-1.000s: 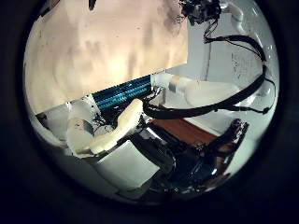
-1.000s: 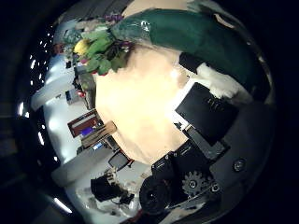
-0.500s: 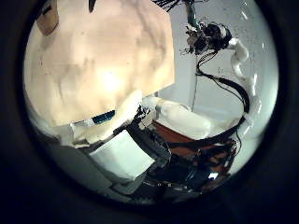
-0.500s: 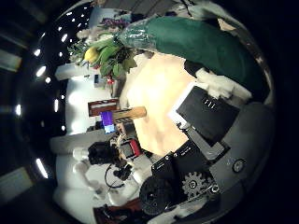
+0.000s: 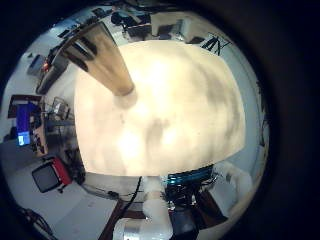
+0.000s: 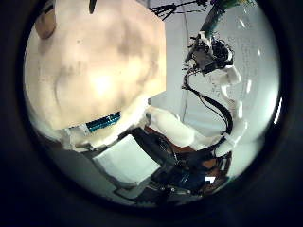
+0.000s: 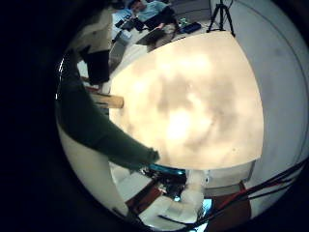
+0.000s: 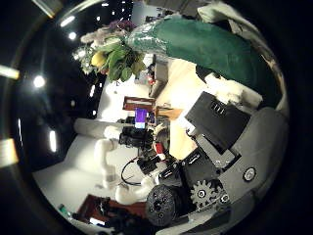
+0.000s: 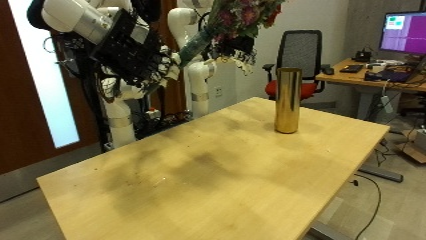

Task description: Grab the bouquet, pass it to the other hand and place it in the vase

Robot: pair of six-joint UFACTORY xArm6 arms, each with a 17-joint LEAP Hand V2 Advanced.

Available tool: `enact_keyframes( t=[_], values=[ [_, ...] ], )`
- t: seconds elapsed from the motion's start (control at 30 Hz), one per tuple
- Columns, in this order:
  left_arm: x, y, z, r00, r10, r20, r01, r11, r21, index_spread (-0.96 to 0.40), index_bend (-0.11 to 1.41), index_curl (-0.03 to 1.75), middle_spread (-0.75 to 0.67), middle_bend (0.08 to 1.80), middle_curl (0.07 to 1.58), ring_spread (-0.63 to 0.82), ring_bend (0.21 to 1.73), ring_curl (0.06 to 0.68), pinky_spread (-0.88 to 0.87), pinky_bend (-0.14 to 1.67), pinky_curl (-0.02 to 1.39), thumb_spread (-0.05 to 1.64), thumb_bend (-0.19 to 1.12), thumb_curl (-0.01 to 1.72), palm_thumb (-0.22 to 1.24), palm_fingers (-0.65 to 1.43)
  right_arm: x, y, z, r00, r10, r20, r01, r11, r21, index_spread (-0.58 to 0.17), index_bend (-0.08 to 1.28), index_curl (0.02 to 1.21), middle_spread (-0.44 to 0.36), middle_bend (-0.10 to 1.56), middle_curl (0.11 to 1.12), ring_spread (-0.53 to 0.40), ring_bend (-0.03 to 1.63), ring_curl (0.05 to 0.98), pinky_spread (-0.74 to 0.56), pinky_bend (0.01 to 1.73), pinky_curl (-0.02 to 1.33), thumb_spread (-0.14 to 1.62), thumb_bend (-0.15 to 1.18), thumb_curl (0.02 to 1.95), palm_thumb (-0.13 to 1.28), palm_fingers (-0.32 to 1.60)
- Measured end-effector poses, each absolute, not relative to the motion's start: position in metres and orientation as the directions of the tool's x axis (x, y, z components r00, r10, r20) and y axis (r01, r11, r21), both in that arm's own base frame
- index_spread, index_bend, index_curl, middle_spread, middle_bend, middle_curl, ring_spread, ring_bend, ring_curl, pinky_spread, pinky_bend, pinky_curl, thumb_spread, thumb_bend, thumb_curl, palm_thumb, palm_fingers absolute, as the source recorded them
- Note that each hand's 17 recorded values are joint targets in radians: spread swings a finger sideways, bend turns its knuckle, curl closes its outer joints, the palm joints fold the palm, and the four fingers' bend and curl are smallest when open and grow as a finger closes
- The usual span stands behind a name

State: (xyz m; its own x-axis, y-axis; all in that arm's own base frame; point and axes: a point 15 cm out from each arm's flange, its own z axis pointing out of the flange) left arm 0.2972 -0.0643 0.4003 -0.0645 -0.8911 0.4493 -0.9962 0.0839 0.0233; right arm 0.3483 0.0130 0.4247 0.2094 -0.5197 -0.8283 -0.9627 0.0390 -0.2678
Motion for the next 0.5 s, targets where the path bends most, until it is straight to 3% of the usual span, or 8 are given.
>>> enact_keyframes(
  t=[0.3,0.5],
  values=[
    [0.316,-0.094,0.426,-0.107,-0.786,0.610,-0.994,0.082,-0.069,0.13,0.18,0.38,0.11,0.34,0.36,0.35,0.52,0.163,0.43,0.19,0.23,0.90,-0.04,0.30,0.31,0.39,0.327,0.021,0.412,0.311,-0.298,-0.902,-0.950,-0.062,-0.307,-0.300,0.99,1.08,-0.129,1.35,0.76,-0.190,1.44,0.645,-0.22,1.19,0.89,0.36,-0.02,0.97,1.20,1.12],
    [0.317,-0.098,0.423,-0.110,-0.750,0.652,-0.992,0.124,-0.025,0.13,0.16,0.36,0.09,0.35,0.37,0.31,0.55,0.161,0.39,0.22,0.25,0.85,-0.04,0.30,0.26,0.40,0.322,0.037,0.415,0.352,-0.137,-0.926,-0.935,-0.107,-0.339,-0.296,0.99,1.07,-0.126,1.35,0.75,-0.184,1.44,0.645,-0.23,1.17,0.93,0.33,-0.02,0.97,1.20,1.12]
  ],
)
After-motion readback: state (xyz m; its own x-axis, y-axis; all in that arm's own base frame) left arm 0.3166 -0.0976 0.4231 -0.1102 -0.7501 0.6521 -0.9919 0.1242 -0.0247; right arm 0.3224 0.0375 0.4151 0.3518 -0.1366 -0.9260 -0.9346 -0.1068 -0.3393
